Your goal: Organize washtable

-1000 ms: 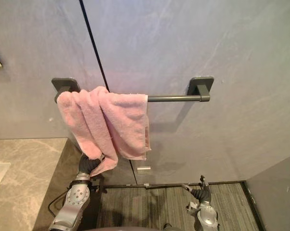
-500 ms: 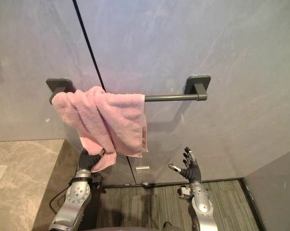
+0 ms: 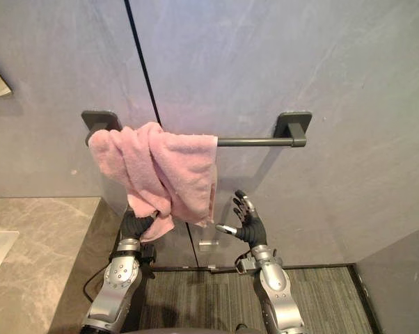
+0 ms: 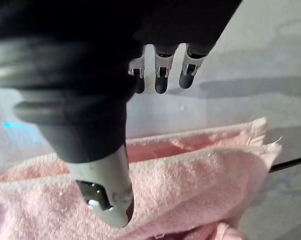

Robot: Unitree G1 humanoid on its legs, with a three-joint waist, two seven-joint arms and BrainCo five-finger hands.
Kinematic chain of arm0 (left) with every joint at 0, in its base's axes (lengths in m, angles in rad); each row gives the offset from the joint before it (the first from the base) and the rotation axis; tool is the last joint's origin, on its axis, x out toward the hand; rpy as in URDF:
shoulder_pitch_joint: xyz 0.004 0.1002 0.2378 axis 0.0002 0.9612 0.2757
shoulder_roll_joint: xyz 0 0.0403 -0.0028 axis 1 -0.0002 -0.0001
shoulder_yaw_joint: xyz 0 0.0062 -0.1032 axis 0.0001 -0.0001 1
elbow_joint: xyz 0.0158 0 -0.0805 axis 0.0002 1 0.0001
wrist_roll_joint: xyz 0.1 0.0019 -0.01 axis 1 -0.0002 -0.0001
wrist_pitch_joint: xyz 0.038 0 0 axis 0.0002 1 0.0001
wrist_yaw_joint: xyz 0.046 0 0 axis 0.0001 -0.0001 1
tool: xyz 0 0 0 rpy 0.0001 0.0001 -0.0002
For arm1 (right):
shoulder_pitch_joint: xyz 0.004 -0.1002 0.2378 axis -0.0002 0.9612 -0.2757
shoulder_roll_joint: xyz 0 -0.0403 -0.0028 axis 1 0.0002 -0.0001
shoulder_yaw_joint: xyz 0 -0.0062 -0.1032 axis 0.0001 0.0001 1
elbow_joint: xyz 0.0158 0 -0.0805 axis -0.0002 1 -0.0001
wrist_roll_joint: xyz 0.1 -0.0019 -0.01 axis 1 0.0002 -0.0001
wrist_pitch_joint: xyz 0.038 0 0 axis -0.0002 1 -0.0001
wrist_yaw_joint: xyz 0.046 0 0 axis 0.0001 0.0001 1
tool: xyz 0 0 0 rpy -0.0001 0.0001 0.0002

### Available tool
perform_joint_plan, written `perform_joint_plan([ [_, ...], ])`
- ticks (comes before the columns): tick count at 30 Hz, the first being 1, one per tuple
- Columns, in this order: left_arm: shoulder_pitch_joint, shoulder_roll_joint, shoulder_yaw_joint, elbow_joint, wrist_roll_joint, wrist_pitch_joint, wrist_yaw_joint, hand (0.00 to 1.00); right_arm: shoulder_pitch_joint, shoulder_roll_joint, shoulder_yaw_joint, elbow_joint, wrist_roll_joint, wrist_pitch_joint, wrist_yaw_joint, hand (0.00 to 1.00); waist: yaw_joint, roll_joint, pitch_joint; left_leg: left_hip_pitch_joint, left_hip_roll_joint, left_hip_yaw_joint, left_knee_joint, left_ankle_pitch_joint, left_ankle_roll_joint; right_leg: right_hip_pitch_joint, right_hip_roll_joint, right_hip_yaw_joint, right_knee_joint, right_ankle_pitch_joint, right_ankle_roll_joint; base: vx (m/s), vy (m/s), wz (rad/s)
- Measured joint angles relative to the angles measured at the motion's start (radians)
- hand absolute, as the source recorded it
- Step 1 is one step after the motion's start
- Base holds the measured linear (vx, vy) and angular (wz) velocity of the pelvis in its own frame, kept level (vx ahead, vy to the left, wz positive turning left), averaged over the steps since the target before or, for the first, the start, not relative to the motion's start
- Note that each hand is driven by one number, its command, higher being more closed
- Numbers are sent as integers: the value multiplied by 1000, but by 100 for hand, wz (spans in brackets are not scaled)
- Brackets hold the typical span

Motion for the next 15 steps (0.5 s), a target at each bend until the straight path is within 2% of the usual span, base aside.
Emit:
perform_joint_plan([
  [12,0,3,-51,0,-5,-18,0,100,-90,-7,59,50,22,0,-6,0,2,-5,-2,-15,1,-20,5,4,-1,0,0,-16,-4,0,0,-22,-18,5],
  [13,1,3,-59,0,-17,-18,0,100,-102,-13,71,63,30,0,-6,100,3,-5,-2,-15,1,-21,5,5,-1,0,0,-16,-4,0,-1,-34,-23,3],
  [15,1,3,-65,1,-21,-18,0,100,-124,-14,93,83,31,0,-5,100,2,-6,-3,-16,2,-23,5,7,-2,0,1,-16,-4,0,-1,-39,-21,2],
])
